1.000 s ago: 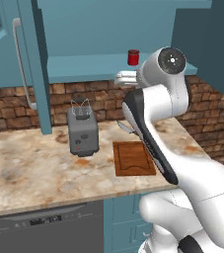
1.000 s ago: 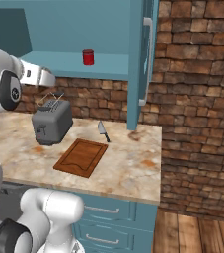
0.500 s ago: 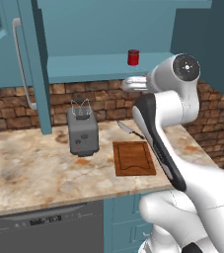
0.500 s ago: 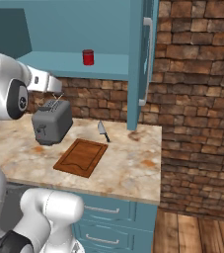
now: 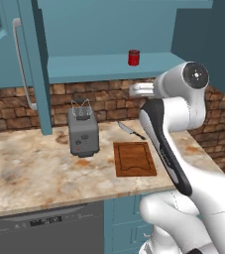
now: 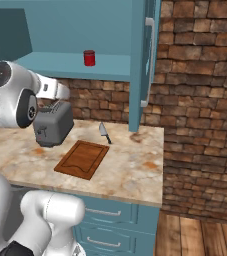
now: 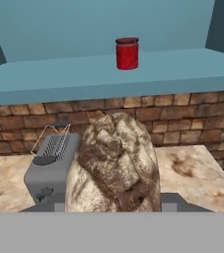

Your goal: Pick the bread, place it on the cutting board, pick the jam, place it on the counter, and close the cabinet.

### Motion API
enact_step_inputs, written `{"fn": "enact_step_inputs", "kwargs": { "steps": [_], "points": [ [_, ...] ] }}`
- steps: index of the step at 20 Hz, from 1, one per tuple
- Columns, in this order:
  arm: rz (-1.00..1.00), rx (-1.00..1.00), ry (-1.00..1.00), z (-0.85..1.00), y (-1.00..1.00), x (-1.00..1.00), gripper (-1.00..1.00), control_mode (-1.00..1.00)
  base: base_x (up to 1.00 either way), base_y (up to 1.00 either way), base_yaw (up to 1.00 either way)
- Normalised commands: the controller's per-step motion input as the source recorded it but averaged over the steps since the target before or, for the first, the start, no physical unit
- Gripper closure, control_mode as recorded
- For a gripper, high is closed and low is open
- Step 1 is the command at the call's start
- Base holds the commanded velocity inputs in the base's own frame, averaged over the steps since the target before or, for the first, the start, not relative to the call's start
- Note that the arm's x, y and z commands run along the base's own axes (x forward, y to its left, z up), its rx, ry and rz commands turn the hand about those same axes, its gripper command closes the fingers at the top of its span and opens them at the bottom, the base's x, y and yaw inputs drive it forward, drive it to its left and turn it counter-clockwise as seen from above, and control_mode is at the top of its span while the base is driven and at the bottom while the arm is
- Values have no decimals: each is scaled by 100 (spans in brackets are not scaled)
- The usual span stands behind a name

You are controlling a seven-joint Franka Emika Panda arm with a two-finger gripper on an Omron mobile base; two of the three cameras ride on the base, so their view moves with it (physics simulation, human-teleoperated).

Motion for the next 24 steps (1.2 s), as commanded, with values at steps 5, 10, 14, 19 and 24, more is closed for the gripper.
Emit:
{"fn": "enact_step_inputs", "kwargs": {
  "steps": [5, 10, 14, 19, 24],
  "points": [
    [3, 0, 0, -20, -13, 0, 100, -100, 0, 0, 0],
    [3, 0, 0, -17, -12, 0, 100, -100, 0, 0, 0],
    [2, 0, 0, -20, -9, 0, 100, -100, 0, 0, 0],
    [2, 0, 0, -20, -9, 0, 100, -100, 0, 0, 0],
    [2, 0, 0, -15, -8, 0, 100, -100, 0, 0, 0]
  ]
}}
